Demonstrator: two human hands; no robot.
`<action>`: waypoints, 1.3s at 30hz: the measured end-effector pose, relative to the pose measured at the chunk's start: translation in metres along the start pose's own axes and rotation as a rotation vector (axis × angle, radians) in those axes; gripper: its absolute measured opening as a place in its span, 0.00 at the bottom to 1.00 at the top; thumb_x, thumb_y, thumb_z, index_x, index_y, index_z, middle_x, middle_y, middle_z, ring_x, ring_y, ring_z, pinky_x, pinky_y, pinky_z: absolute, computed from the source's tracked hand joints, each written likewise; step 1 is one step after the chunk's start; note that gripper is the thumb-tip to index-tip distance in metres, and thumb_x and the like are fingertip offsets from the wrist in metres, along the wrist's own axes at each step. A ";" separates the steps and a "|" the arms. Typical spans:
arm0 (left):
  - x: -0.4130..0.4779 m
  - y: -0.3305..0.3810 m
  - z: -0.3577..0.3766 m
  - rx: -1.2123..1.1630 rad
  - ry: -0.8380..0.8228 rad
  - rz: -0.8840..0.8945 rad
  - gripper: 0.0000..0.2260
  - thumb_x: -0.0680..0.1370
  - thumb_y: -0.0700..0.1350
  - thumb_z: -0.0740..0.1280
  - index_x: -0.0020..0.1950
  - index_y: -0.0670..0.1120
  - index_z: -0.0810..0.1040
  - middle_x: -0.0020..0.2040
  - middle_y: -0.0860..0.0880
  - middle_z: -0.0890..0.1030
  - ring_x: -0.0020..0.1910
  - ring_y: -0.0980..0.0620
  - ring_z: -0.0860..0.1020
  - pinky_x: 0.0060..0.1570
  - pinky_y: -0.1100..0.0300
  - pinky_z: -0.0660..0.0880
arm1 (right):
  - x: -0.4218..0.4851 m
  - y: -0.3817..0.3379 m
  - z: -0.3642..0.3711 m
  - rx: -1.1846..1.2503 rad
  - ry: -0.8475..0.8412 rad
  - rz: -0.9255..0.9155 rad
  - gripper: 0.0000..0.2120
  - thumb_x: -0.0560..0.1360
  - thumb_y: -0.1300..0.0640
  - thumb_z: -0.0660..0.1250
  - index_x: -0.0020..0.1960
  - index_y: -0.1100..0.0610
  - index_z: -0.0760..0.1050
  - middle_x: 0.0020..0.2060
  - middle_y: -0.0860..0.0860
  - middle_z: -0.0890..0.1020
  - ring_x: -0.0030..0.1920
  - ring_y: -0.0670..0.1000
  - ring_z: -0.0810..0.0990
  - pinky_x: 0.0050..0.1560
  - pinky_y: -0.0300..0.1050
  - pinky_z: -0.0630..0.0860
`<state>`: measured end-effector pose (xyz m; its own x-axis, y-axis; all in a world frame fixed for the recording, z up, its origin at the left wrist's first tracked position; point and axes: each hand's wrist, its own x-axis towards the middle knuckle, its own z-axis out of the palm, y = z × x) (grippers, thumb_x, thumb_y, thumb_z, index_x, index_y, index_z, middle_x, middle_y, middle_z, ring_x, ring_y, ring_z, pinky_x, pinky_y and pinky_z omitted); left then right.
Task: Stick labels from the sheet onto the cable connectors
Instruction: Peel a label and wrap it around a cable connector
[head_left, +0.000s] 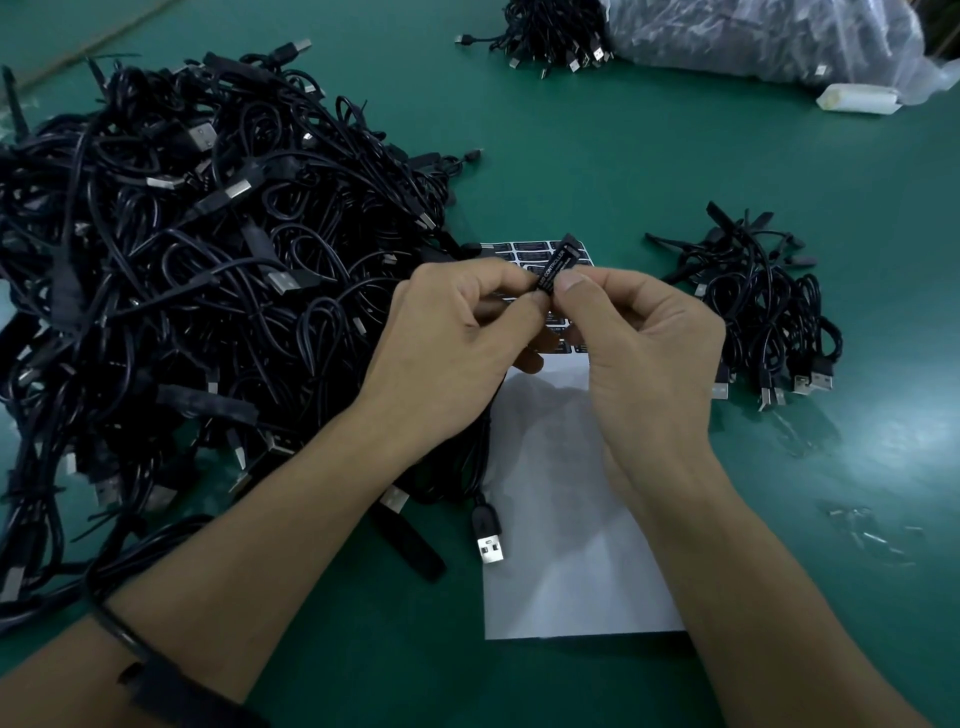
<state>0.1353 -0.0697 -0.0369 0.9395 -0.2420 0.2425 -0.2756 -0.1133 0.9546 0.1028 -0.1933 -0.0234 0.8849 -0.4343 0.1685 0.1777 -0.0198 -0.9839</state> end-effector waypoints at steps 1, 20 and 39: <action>0.000 0.000 0.000 -0.002 0.001 0.003 0.06 0.81 0.39 0.68 0.48 0.43 0.85 0.37 0.49 0.86 0.35 0.51 0.86 0.36 0.61 0.80 | 0.000 0.000 0.000 -0.004 -0.001 -0.005 0.06 0.76 0.65 0.71 0.41 0.58 0.83 0.30 0.46 0.84 0.31 0.41 0.80 0.34 0.32 0.75; 0.001 -0.001 -0.001 0.004 0.011 -0.001 0.06 0.80 0.41 0.68 0.47 0.42 0.85 0.36 0.47 0.86 0.35 0.49 0.86 0.42 0.44 0.83 | 0.003 0.004 0.000 -0.045 -0.051 -0.092 0.08 0.77 0.64 0.71 0.41 0.54 0.83 0.33 0.48 0.84 0.35 0.43 0.80 0.39 0.34 0.76; 0.001 -0.003 0.001 -0.037 0.006 0.024 0.07 0.80 0.39 0.68 0.48 0.44 0.85 0.37 0.49 0.86 0.36 0.49 0.86 0.39 0.56 0.83 | 0.002 0.005 0.000 -0.020 -0.024 -0.101 0.09 0.75 0.63 0.72 0.39 0.52 0.83 0.31 0.46 0.84 0.32 0.40 0.80 0.36 0.31 0.76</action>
<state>0.1373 -0.0702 -0.0397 0.9339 -0.2381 0.2666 -0.2906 -0.0715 0.9542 0.1059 -0.1941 -0.0283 0.8732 -0.4071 0.2680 0.2579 -0.0805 -0.9628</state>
